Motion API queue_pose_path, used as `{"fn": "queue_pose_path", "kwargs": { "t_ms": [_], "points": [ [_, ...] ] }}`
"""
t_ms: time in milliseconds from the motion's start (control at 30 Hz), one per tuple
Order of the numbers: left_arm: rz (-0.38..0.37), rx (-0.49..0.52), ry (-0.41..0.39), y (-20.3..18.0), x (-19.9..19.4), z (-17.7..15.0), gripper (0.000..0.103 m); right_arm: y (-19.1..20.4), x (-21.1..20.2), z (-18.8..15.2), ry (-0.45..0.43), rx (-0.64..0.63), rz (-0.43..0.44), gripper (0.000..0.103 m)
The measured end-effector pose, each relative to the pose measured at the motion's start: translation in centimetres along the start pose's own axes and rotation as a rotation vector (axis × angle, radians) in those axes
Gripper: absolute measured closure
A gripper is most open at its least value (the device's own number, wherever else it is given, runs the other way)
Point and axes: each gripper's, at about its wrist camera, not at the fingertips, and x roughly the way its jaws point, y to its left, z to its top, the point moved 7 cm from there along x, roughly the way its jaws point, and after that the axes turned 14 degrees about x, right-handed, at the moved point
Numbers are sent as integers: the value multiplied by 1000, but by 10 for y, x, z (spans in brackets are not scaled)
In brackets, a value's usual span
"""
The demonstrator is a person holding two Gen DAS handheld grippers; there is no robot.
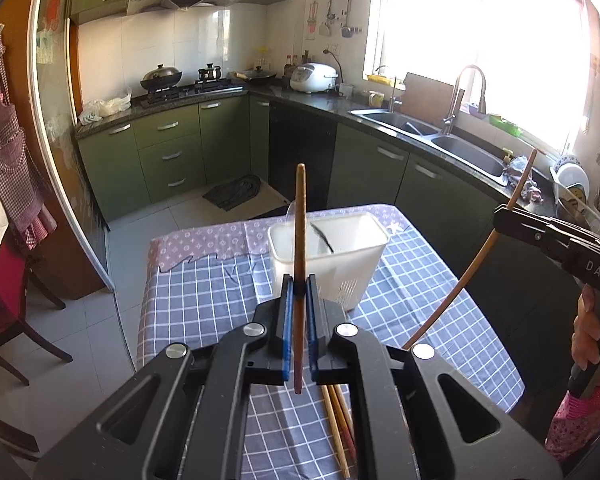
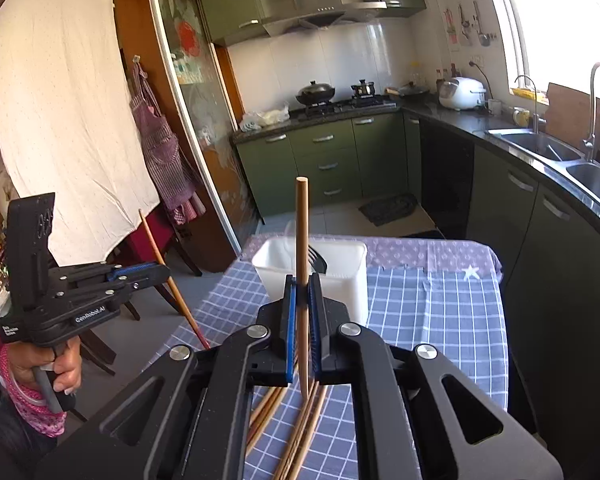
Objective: Organize utensils
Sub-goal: 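Lower both held chopsticks into the white holder and open both tools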
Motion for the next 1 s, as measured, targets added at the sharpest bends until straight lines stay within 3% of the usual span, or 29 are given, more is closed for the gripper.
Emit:
{"fn": "queue_pose_path", "kwargs": {
  "t_ms": [200, 400, 533, 700, 833, 900, 933, 1000],
  "points": [
    [11, -9, -128, 13, -17, 67, 97, 29, -14, 76, -122, -11, 24, 96],
    [60, -6, -212, 19, -3, 112, 97, 27, 17, 125, -186, -2, -38, 96],
    [72, -13, -173, 19, 35, 111, 97, 6, 63, 122, -138, 26, -76, 96],
    [60, -28, -57, 20, 90, 85, 97, -18, 122, 89, -34, 35, -121, 96],
    [52, -36, 5, 21, 115, 66, 96, -30, 145, 71, 15, 41, -123, 95],
    [49, -41, 15, 22, 118, 60, 86, -32, 147, 68, 21, 43, -120, 86],
    [50, -45, 14, 23, 117, 59, 75, -31, 145, 67, 19, 41, -118, 84],
    [57, -53, -2, 27, 112, 59, 65, -28, 135, 66, 5, 34, -108, 84]
  ]
}}
